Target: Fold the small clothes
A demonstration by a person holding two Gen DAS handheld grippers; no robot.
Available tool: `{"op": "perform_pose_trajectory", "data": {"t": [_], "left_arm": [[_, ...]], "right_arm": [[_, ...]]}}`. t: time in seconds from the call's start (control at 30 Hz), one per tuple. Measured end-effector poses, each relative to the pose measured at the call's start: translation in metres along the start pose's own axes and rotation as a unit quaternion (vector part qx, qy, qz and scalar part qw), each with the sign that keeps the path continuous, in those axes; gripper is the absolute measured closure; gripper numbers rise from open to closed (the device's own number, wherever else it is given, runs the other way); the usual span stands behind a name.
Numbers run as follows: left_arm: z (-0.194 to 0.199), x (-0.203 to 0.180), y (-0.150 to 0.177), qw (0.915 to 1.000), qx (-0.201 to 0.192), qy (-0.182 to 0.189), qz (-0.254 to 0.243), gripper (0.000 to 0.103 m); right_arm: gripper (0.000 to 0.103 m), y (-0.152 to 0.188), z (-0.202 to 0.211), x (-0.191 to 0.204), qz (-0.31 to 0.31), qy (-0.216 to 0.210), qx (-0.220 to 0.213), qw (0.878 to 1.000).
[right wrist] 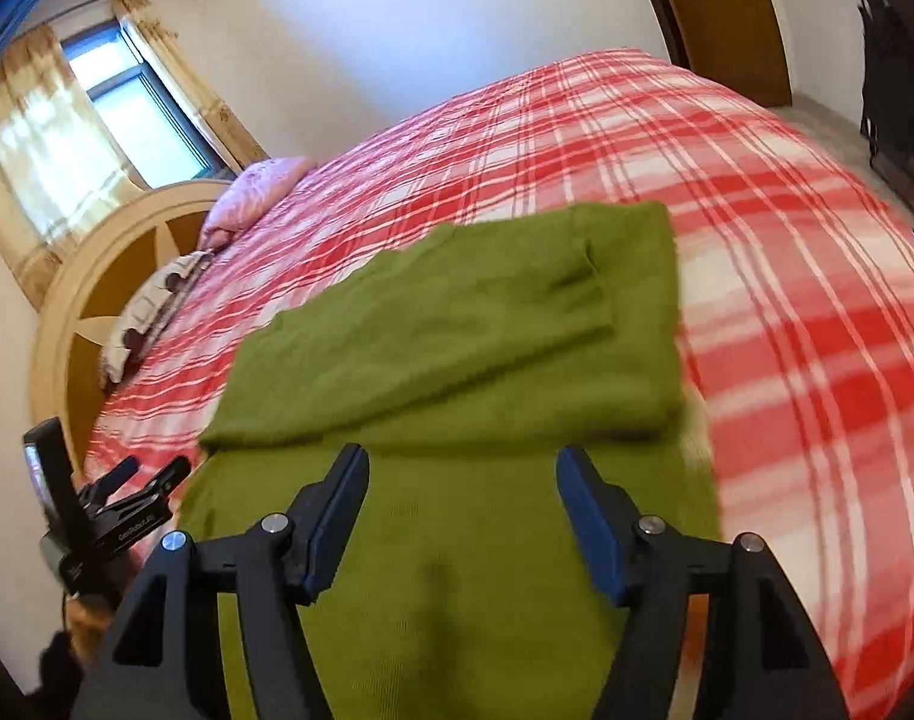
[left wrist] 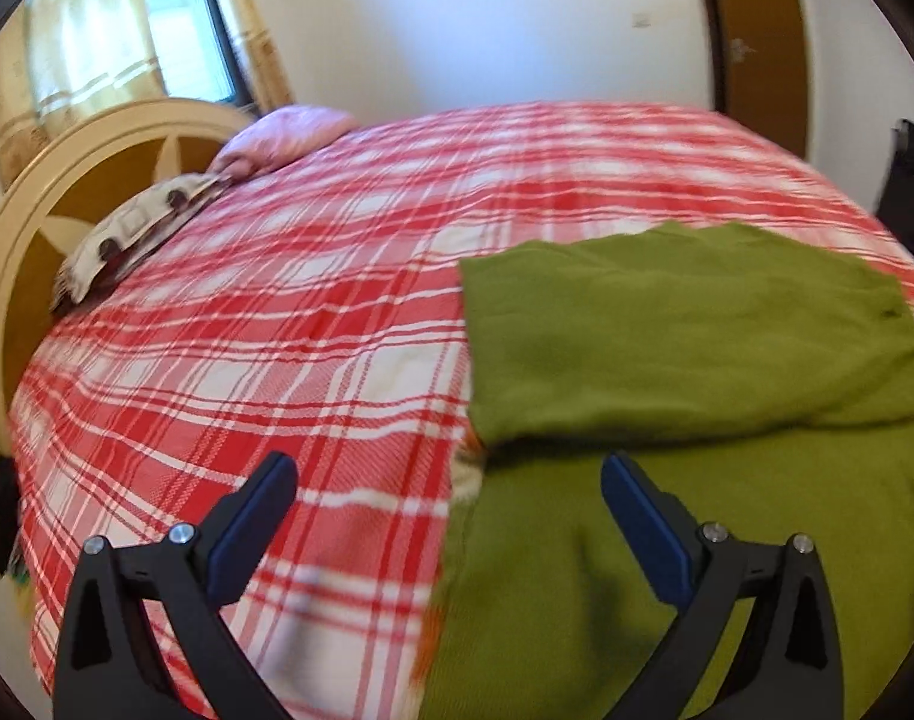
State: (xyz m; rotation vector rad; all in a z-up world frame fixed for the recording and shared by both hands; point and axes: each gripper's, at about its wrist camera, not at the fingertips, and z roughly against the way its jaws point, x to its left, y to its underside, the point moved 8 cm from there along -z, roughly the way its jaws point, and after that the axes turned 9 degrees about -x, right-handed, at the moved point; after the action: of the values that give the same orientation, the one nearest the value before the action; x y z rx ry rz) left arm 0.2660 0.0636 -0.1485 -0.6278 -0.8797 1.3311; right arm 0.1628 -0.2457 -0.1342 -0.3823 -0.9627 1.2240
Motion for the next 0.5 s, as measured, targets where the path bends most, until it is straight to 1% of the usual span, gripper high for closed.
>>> {"op": "perform_pose_trajectory", "data": {"t": [0.1, 0.2, 0.23, 0.3, 0.37, 0.47, 0.5], "left_arm": [[0.029, -0.003, 0.004, 0.9987, -0.023, 0.041, -0.021, 0.0], [0.05, -0.005, 0.012, 0.9958, -0.03, 0.077, -0.039, 0.0], [0.061, -0.005, 0.017, 0.9935, -0.032, 0.1, -0.043, 0.0], [0.075, -0.004, 0.023, 0.9898, -0.035, 0.13, -0.045, 0.0], [0.092, -0.003, 0.031, 0.9835, -0.03, 0.174, -0.042, 0.0], [0.118, 0.0, 0.048, 0.9694, -0.008, 0.244, -0.026, 0.0], [0.124, 0.0, 0.053, 0.9661, -0.003, 0.257, -0.025, 0.0]], "right_arm": [[0.037, 0.012, 0.031, -0.006, -0.002, 0.0, -0.001, 1.0], [0.037, 0.03, 0.062, -0.014, -0.01, 0.002, 0.009, 1.0], [0.037, 0.039, 0.073, -0.016, -0.008, 0.004, 0.016, 1.0], [0.037, 0.05, 0.088, -0.021, -0.004, 0.005, 0.023, 1.0], [0.037, 0.067, 0.103, -0.024, -0.003, 0.001, 0.041, 0.999], [0.037, 0.099, 0.119, -0.031, -0.002, 0.007, 0.083, 0.997], [0.037, 0.106, 0.122, -0.033, -0.001, 0.009, 0.092, 0.996]]}}
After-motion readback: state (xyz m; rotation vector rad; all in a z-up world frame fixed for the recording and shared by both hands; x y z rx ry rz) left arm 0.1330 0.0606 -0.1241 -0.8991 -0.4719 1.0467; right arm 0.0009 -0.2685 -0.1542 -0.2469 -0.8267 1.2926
